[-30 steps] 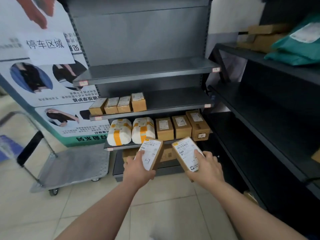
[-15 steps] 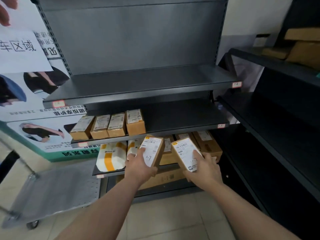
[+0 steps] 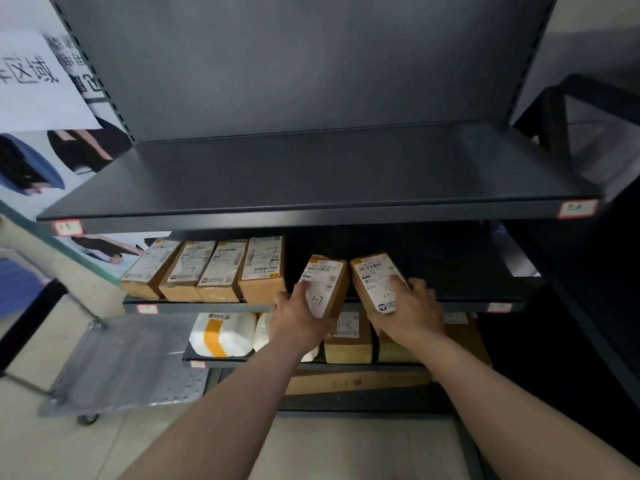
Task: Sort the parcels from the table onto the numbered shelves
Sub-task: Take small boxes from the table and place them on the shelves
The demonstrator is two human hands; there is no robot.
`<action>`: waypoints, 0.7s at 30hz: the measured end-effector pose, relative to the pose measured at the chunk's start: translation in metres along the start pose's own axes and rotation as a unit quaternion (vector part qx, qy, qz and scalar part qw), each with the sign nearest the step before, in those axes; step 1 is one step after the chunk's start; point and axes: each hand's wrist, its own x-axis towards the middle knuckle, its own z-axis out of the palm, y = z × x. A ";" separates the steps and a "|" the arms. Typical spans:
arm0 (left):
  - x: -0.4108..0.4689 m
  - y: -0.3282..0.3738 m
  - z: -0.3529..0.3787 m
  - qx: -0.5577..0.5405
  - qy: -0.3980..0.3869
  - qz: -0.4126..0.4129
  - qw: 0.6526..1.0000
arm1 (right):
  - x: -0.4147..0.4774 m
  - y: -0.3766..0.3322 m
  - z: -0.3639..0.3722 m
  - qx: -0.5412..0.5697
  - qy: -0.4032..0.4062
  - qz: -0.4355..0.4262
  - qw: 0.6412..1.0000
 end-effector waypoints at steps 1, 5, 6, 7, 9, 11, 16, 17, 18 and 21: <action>0.005 0.007 0.005 0.002 0.005 -0.006 1.000 | 0.007 0.001 0.003 0.005 0.004 -0.012 1.000; 0.024 0.026 0.019 0.026 0.040 0.000 0.999 | 0.035 0.007 0.013 0.034 -0.060 -0.084 0.994; 0.028 0.028 0.021 0.045 0.048 0.004 0.998 | 0.040 0.007 0.014 0.026 -0.088 -0.103 0.990; 0.031 0.031 0.022 0.080 0.053 0.011 0.995 | 0.044 0.007 0.015 0.000 -0.103 -0.127 0.986; 0.036 0.033 0.022 0.183 0.063 0.043 0.980 | 0.046 0.007 0.014 -0.070 -0.080 -0.185 0.977; 0.039 0.031 0.024 0.262 0.075 0.106 0.956 | 0.045 0.009 0.014 -0.107 -0.037 -0.231 0.966; 0.050 0.019 0.021 0.326 0.021 0.205 0.923 | 0.053 0.004 0.016 -0.103 -0.027 -0.272 0.956; 0.054 0.020 0.018 0.328 0.023 0.200 0.923 | 0.056 0.000 0.016 -0.102 -0.028 -0.269 0.957; 0.059 0.021 0.016 0.326 0.023 0.190 0.926 | 0.058 -0.004 0.016 -0.101 -0.028 -0.266 0.958; 0.067 0.029 0.011 0.315 0.009 0.155 0.936 | 0.063 -0.019 0.019 -0.103 -0.036 -0.258 0.960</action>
